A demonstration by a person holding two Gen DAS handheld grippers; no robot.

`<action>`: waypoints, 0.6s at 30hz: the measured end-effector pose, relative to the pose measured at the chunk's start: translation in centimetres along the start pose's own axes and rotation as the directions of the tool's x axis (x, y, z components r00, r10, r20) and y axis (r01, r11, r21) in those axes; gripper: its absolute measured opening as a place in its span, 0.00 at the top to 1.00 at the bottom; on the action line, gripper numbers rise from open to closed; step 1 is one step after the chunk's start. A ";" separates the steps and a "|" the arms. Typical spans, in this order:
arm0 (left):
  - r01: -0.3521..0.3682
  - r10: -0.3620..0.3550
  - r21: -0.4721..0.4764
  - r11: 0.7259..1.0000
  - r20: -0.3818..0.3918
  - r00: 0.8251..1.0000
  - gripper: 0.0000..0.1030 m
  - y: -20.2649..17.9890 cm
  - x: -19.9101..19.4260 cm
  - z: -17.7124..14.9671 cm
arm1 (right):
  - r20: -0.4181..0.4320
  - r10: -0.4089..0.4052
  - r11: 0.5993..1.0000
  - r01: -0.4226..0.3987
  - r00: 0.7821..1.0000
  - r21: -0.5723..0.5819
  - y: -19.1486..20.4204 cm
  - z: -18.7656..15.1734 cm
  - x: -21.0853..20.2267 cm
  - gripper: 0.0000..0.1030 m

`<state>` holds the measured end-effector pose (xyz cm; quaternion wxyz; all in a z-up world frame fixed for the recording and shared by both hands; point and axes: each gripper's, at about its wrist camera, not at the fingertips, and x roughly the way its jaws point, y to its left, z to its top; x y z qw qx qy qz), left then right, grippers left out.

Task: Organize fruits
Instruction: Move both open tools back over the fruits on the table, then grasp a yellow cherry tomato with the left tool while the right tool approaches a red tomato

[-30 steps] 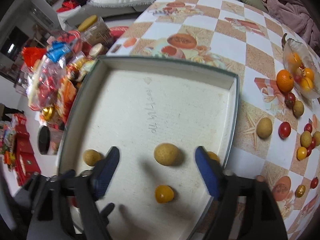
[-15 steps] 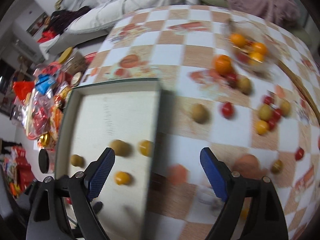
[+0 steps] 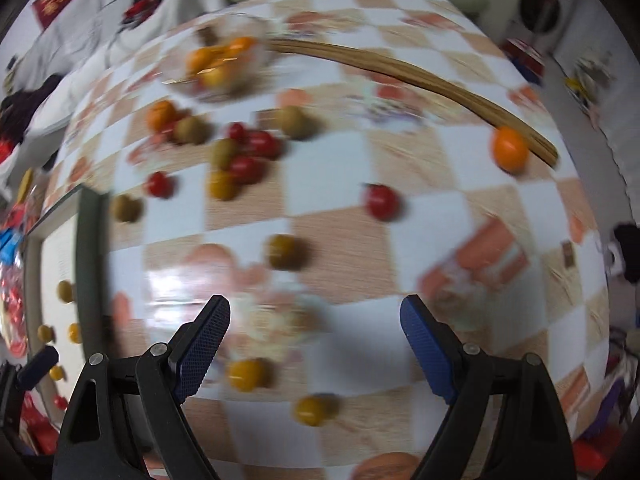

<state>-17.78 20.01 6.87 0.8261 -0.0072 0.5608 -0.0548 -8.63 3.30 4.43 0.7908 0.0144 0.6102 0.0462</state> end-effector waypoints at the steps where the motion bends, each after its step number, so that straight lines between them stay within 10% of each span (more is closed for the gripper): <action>1: 0.008 -0.008 0.009 1.000 -0.006 1.000 0.26 -0.8 0.3 0.0 | 0.000 -0.004 1.000 0.004 1.000 0.011 -0.7 0.0 0.1 0.13; 18: 0.067 -0.064 0.063 0.996 -0.050 0.997 0.26 -7.5 5.9 1.4 | 0.002 0.014 0.999 -0.014 1.000 0.031 -5.0 0.4 1.2 0.13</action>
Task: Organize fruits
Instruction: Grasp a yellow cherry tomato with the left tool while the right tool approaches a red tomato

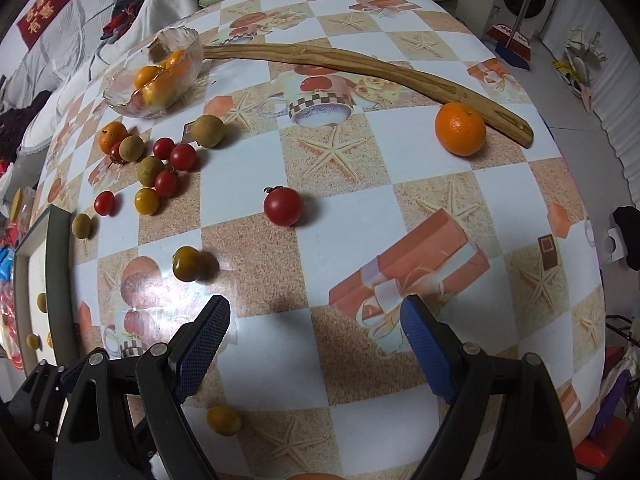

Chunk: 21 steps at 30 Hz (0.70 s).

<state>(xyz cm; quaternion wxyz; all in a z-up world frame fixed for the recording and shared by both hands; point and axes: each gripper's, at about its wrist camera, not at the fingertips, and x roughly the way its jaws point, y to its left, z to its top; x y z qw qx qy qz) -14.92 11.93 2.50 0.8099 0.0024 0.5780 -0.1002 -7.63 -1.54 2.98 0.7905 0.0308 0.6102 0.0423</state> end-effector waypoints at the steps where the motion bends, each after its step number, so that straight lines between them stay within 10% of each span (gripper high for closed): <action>1: -0.004 0.004 0.002 1.000 0.001 1.000 0.26 -0.1 0.2 0.1 | 0.000 0.000 1.000 0.000 1.000 -0.005 0.0 0.1 0.1 0.13; 14: -0.082 0.081 0.048 0.996 0.011 0.997 0.28 -2.6 2.0 1.2 | 0.027 0.014 0.996 -0.012 1.000 -0.091 1.4 3.0 2.1 0.30; 21: -0.081 0.081 0.106 0.991 0.008 0.997 0.63 -4.5 1.7 1.2 | 0.057 -0.036 0.984 0.046 0.998 -0.174 2.8 3.7 2.2 0.65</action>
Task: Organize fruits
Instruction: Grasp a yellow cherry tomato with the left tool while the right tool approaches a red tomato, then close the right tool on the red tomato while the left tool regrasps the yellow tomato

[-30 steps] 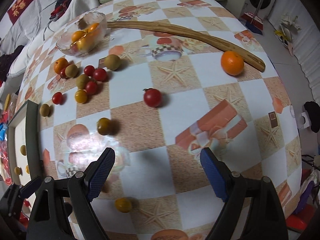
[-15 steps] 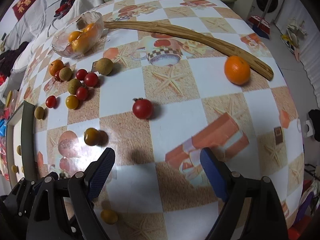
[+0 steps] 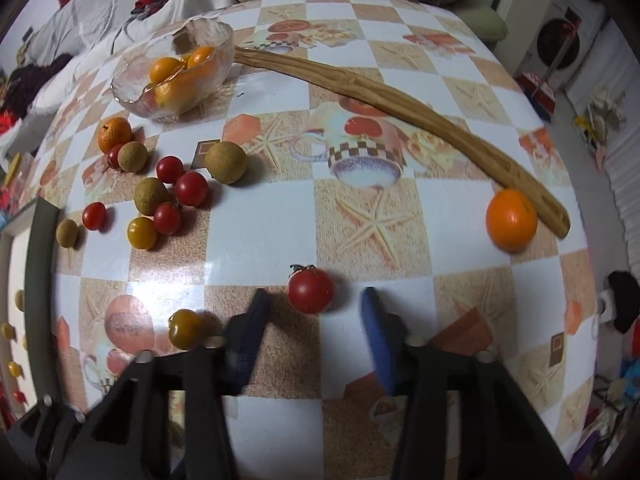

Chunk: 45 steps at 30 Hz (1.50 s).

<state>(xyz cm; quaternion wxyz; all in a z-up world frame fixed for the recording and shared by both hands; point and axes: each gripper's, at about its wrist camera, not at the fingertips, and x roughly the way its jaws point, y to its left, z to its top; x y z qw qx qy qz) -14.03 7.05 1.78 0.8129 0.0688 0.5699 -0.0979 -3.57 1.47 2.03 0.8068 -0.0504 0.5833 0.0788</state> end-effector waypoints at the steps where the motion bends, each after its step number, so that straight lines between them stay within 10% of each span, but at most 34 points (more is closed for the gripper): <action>1: 0.007 -0.007 0.001 1.000 -0.001 1.000 0.65 -0.1 0.0 0.0 | 0.002 0.004 1.000 -0.004 1.000 -0.010 0.0 0.1 0.0 0.70; 14: 0.205 -0.215 -0.251 0.946 -0.011 0.977 0.80 5.5 -0.4 -0.1 | -0.017 0.126 0.989 -0.124 0.992 0.082 -1.7 -2.3 -1.7 0.77; 45: 0.111 -0.094 -0.385 0.916 0.063 0.994 0.80 17.3 -7.0 -6.8 | -0.053 0.244 0.968 -0.247 0.968 -0.050 10.7 -2.7 -4.8 0.77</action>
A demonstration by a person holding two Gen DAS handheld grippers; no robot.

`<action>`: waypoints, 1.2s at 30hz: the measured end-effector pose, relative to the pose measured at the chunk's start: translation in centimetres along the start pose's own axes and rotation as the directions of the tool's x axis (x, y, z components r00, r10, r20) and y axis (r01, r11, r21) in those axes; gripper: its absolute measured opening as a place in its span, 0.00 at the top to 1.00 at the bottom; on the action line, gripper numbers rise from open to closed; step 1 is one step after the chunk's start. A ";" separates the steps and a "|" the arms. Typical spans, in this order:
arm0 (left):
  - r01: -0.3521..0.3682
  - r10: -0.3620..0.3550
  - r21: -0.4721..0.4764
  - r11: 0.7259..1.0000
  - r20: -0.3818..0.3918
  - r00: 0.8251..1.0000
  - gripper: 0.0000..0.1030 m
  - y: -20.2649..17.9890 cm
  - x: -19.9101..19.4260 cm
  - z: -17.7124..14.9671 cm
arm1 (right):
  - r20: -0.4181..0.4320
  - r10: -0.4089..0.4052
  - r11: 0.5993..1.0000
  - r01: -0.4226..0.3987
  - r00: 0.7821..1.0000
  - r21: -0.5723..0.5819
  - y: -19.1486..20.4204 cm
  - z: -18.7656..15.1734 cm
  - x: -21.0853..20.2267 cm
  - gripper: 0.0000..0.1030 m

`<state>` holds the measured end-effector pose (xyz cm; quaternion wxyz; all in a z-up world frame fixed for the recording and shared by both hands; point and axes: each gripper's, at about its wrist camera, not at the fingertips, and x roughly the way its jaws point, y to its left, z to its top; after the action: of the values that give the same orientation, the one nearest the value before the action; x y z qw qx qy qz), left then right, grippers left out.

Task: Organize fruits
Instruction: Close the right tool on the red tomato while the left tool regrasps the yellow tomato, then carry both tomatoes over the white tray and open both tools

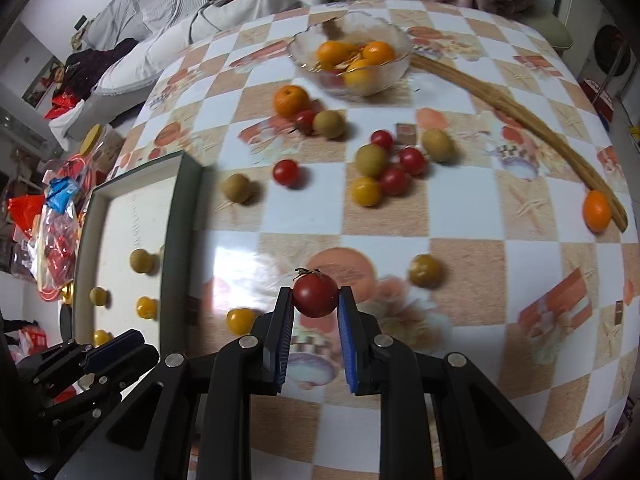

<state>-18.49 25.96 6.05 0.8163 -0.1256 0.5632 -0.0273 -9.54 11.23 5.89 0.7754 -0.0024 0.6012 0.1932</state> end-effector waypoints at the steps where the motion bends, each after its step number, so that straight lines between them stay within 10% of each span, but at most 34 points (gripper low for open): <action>1: 0.004 -0.004 0.009 1.000 0.004 1.000 0.80 0.0 -0.2 0.0 | -0.006 0.003 1.000 -0.003 1.000 0.007 0.1 -0.1 0.1 0.77; 5: -0.002 0.000 0.089 0.996 0.024 1.000 0.71 -2.1 0.2 1.1 | -0.018 -0.009 0.999 0.009 1.000 0.032 -0.2 -0.6 0.1 0.77; 6: -0.002 -0.001 0.102 0.995 0.025 1.000 0.44 -2.6 0.5 1.4 | -0.017 -0.016 0.999 0.017 1.000 0.041 -0.6 -0.8 -0.1 0.77; 8: -0.014 0.006 0.120 0.993 0.064 0.998 0.28 -3.7 0.9 1.9 | -0.017 -0.028 0.998 0.029 0.999 0.057 -1.5 -1.0 -0.3 0.77; 25: -0.166 0.181 0.309 0.936 -0.020 0.983 0.29 -5.8 6.5 -0.6 | -0.015 -0.038 0.986 0.040 0.999 0.164 -7.1 -3.0 -1.3 0.77; 31: -0.116 0.130 0.308 0.944 -0.027 0.991 0.79 -6.9 6.2 -0.7 | -0.015 -0.018 0.983 0.020 1.000 0.180 -7.3 -3.3 -1.0 0.77; 36: -0.016 0.029 0.167 0.986 -0.075 0.997 0.79 -5.1 5.6 -0.5 | -0.004 -0.006 0.982 0.007 1.000 0.190 -7.3 -3.4 -1.2 0.77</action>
<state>-16.41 19.91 1.99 0.8018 -0.0493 0.5914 -0.0697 -10.72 3.31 4.44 0.7719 0.0694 0.6180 0.1323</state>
